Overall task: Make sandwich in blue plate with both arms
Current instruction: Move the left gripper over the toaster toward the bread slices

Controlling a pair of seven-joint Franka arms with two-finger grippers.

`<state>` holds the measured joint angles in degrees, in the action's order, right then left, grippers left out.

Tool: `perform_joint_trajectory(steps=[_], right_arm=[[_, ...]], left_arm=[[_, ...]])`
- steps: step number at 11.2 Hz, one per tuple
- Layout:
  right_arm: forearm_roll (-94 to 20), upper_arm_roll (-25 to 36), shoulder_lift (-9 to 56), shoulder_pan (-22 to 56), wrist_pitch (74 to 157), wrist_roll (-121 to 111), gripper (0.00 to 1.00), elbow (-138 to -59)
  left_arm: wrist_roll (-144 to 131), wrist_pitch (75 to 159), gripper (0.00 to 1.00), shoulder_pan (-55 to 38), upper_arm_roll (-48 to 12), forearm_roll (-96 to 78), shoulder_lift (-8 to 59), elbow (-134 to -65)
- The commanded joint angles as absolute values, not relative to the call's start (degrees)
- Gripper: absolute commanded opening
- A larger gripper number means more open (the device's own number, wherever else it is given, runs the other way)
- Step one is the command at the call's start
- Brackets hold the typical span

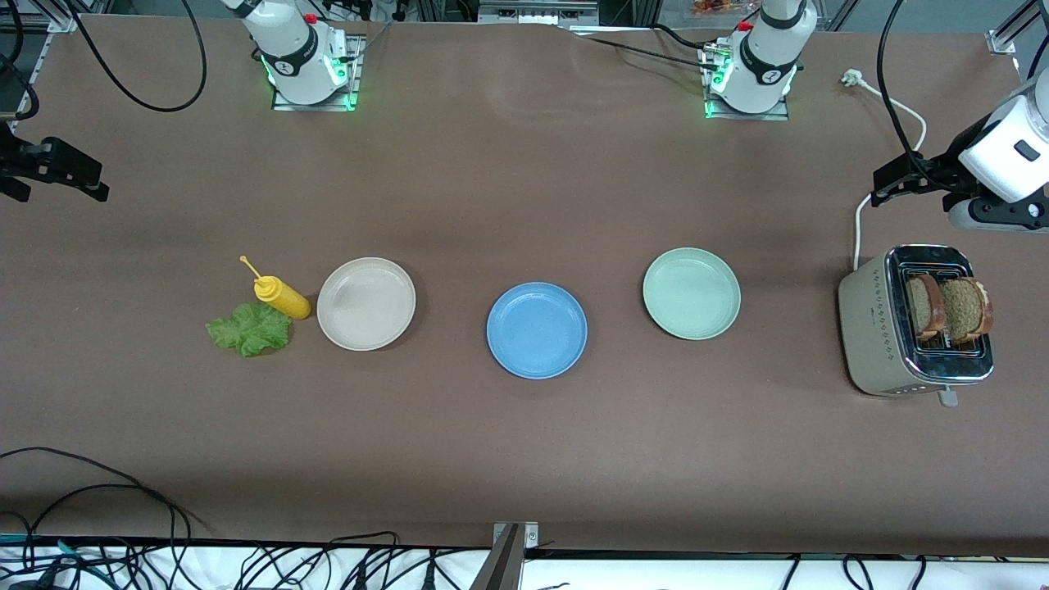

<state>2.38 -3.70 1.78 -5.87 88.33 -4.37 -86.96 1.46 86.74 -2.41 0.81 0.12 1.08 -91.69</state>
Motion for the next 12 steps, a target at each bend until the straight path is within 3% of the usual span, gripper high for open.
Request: perform_joint_trajectory(steps=[1,12], right_arm=[[2.99,-3.78,1.76,-5.71,87.98,-4.13,1.00,-85.78],[2.99,-3.78,1.76,-5.71,88.07,-4.13,1.00,-85.78]], left_arm=[[2.64,87.01,1.00,-2.55,1.05,1.05,1.32,-91.05],[2.64,89.29,1.00,-2.46,3.60,1.40,3.95,-91.05]])
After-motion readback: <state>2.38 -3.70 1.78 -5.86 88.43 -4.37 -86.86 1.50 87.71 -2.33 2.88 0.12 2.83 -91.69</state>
